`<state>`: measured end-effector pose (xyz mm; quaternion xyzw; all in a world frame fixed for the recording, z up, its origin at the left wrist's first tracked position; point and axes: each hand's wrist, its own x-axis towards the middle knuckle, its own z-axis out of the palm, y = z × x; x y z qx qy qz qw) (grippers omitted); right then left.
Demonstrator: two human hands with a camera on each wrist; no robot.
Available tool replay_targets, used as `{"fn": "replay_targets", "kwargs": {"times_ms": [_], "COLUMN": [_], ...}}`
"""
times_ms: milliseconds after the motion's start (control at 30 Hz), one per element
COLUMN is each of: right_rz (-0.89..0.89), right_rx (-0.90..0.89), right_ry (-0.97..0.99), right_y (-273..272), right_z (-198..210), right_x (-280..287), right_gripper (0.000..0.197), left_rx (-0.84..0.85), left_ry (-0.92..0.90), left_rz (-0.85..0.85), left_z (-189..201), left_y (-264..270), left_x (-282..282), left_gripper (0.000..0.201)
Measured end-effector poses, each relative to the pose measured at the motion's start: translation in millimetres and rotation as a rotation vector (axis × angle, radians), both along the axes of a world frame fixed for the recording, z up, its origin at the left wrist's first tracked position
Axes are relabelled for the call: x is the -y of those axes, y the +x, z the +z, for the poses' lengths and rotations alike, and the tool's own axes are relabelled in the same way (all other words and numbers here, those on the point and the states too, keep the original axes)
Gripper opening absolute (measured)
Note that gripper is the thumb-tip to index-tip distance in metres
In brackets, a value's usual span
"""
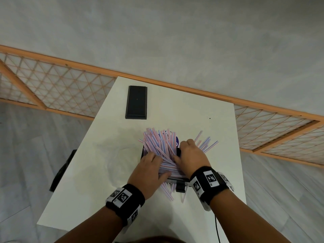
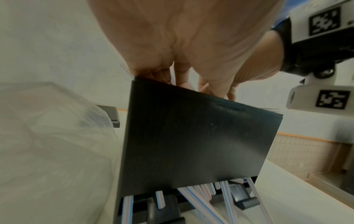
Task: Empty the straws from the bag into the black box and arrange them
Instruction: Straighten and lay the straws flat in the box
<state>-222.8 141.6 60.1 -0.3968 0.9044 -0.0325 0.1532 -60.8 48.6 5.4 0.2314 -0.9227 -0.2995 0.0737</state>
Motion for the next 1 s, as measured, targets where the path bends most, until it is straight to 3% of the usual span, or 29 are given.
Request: {"fn": "replay_targets", "kwargs": {"times_ms": [167, 367, 600, 700, 833, 1000], "right_rz": [-0.154, -0.132, -0.268, -0.227, -0.182, -0.183], "right_rx": [-0.038, -0.046, 0.324, 0.363, 0.370, 0.342], "right_ry": [0.067, 0.044, -0.130, -0.136, -0.169, -0.304], "right_y": [1, 8, 1, -8, -27, -36], "right_z": [-3, -17, -33, -36, -31, -5], "right_x": [5, 5, 5, 1, -6, -23], "right_gripper": [0.050, 0.036, 0.041, 0.040, 0.033, 0.008], "left_rx": [-0.004, -0.021, -0.016, -0.010, -0.034, -0.032], "left_ry": [0.011, 0.018, 0.002, -0.002, 0.027, 0.032], "left_rz": [0.004, -0.004, -0.018, -0.027, -0.027, -0.018], "left_z": [1, 1, -2, -2, 0, 2], "left_y": [1, 1, 1, 0, 0, 1], "left_x": [-1, 0, 0, 1, 3, 3], "left_gripper": [0.040, 0.039, 0.036, 0.039, 0.037, 0.038]}}
